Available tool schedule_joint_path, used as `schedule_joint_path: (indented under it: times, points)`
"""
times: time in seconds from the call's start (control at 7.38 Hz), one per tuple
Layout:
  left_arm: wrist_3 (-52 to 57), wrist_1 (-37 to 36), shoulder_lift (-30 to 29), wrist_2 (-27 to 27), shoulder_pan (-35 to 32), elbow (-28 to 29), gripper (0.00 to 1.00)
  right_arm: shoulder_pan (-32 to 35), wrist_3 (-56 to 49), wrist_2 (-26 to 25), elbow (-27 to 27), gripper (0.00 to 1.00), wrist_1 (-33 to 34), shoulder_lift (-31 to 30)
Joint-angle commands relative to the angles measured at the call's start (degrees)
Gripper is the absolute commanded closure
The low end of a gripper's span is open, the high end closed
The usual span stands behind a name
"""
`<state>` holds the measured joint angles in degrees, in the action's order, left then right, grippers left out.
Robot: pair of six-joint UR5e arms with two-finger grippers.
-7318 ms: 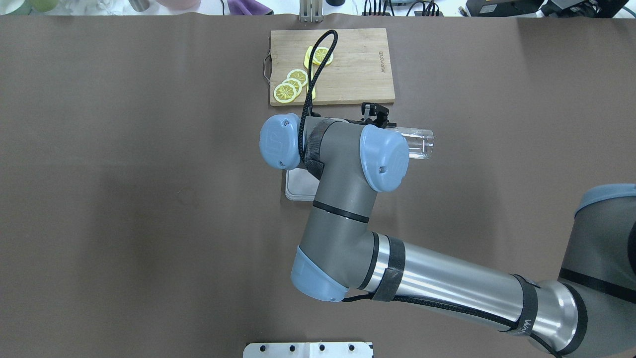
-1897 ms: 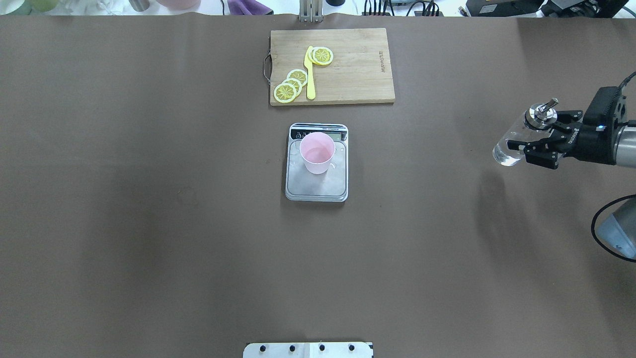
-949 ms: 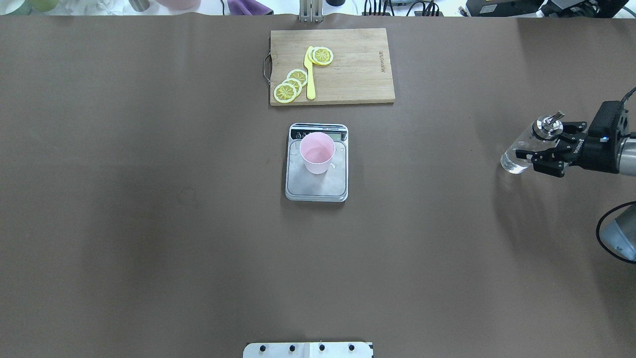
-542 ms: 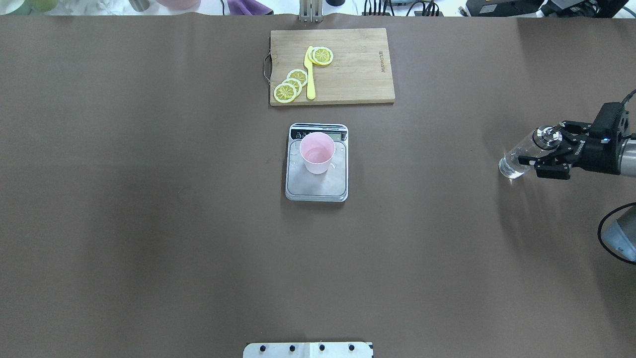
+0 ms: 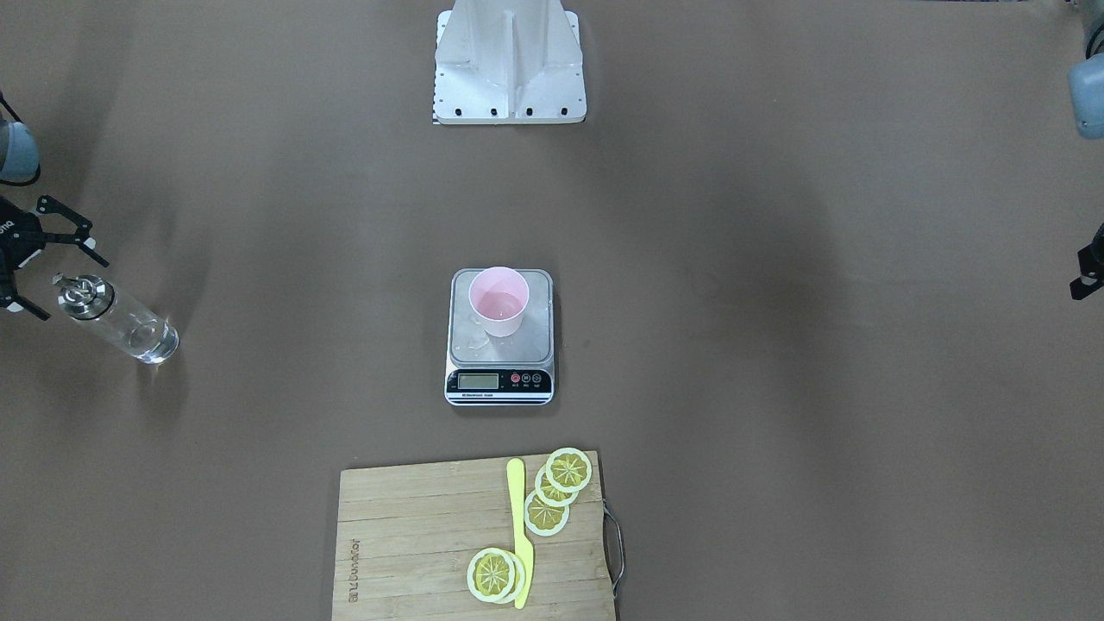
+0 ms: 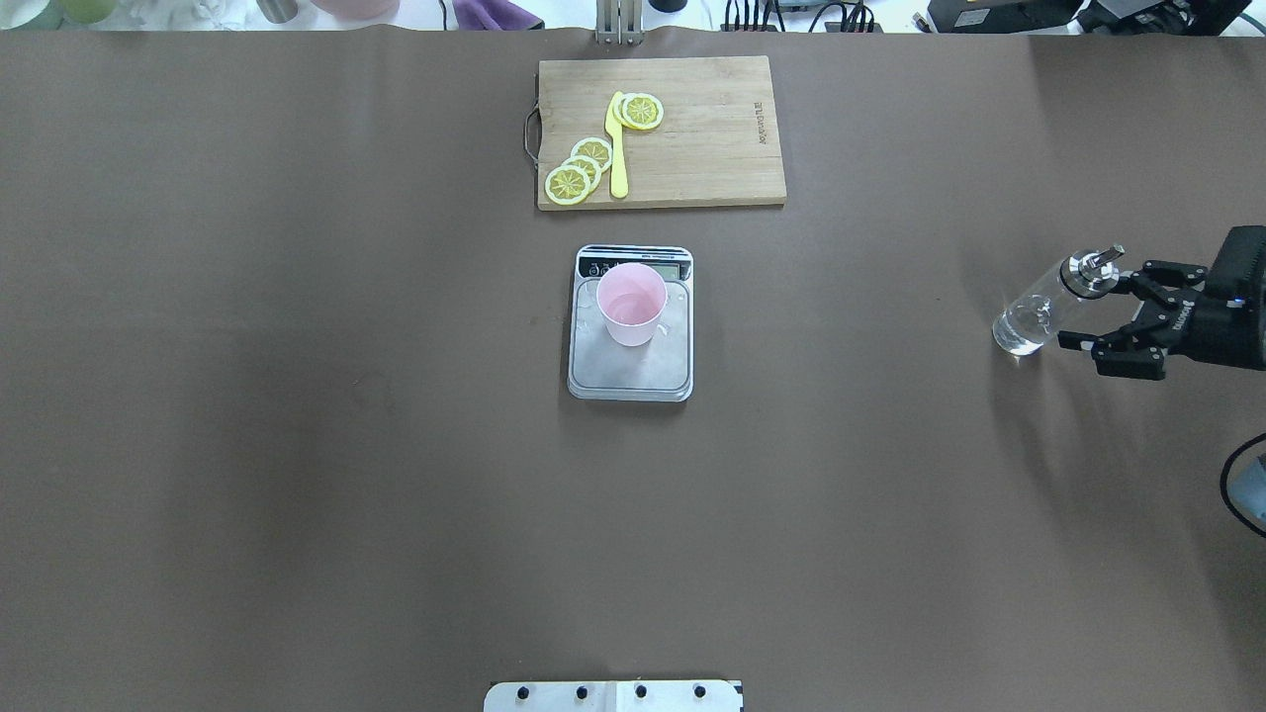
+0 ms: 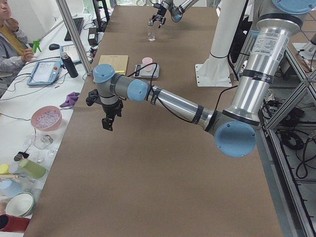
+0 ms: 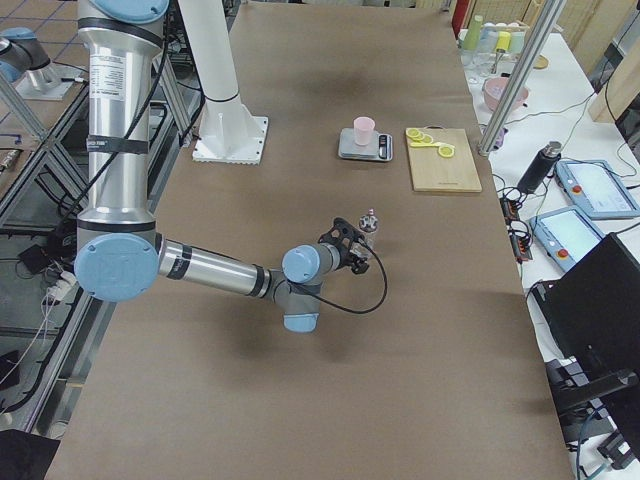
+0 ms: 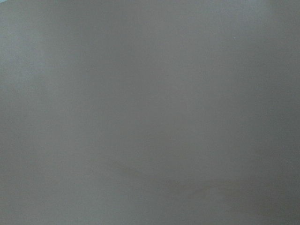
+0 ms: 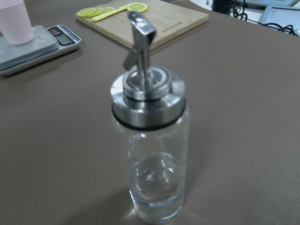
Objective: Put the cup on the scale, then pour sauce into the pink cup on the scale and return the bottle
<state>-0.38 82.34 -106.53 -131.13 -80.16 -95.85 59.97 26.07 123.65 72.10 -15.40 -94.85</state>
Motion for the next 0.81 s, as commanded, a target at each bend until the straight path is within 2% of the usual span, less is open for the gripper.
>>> schedule_joint_path:
  times: [0.0,0.14,0.27,0.68]
  points:
    - [-0.2,0.0,0.1,0.1,0.0,-0.1,0.02,8.7,-0.1,8.3,-5.4,0.00,0.3,0.0]
    - [-0.3,0.0,0.1,0.1,0.0,-0.2,0.02,10.2,-0.1,8.4,-6.5,0.00,0.9,-0.2]
    - [-0.3,0.0,0.3,0.1,-0.1,-0.4,0.02,13.7,0.3,8.6,-6.7,0.00,5.0,0.1]
    - [-0.5,-0.1,1.1,0.3,-0.1,-1.9,0.02,19.6,0.3,8.0,-5.8,0.00,26.1,3.2]
